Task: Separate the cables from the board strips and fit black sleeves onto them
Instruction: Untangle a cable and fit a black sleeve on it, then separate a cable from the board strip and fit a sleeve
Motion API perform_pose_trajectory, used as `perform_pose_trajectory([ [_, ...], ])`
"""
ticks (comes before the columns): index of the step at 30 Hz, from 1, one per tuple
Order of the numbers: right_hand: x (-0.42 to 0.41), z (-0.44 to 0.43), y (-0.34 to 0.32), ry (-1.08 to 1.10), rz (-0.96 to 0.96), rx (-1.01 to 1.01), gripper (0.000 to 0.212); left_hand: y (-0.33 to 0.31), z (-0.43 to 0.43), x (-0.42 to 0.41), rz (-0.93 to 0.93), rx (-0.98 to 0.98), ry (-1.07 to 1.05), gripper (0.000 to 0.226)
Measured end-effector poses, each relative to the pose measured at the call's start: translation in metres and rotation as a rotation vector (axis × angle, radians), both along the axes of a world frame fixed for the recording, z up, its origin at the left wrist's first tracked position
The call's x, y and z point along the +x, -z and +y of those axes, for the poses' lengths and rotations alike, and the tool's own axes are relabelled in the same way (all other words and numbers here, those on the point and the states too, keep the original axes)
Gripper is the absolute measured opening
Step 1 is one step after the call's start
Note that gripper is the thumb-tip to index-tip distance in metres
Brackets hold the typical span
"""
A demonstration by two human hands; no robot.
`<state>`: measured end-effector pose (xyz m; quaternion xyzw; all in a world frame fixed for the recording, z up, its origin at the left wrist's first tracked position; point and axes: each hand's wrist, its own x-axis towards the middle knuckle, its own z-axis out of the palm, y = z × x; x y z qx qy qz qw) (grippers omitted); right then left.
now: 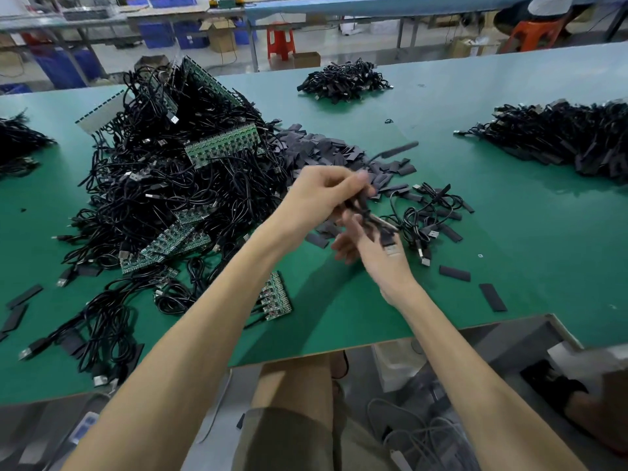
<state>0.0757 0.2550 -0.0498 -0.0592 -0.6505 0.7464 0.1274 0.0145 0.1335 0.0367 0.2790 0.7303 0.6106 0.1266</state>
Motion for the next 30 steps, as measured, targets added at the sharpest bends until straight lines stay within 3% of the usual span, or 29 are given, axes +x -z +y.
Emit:
perform_pose_trajectory([
  [3,0.001,-0.002,0.0,-0.048,-0.009,0.141,0.021,-0.013,0.038,-0.004,0.069,-0.11,-0.001,0.035],
  [7,0.002,-0.001,0.0,-0.054,-0.015,0.134,0.022,-0.009,0.064,-0.006,0.119,-0.295,-0.122,0.039],
  [10,0.001,0.001,0.002,-0.056,0.012,0.168,0.022,0.002,0.05,-0.006,0.202,-0.386,-0.198,0.018],
  [16,-0.002,0.001,0.005,-0.057,0.009,0.223,0.013,0.008,-0.026,0.006,0.273,-0.672,-0.275,0.007],
  [19,-0.001,0.002,0.006,-0.072,0.004,0.217,0.014,-0.003,-0.057,0.013,0.181,-0.997,-0.147,0.015],
  [24,-0.001,0.003,0.005,-0.075,0.004,0.231,0.014,-0.003,-0.083,0.023,0.117,-1.4,0.016,0.052],
  [27,0.0,0.003,0.005,-0.078,0.009,0.247,0.014,0.009,-0.083,0.026,0.131,-1.46,0.006,0.057],
  [30,0.001,0.003,0.004,-0.096,0.013,0.266,0.016,0.015,-0.084,0.025,0.115,-1.369,0.017,0.051],
])
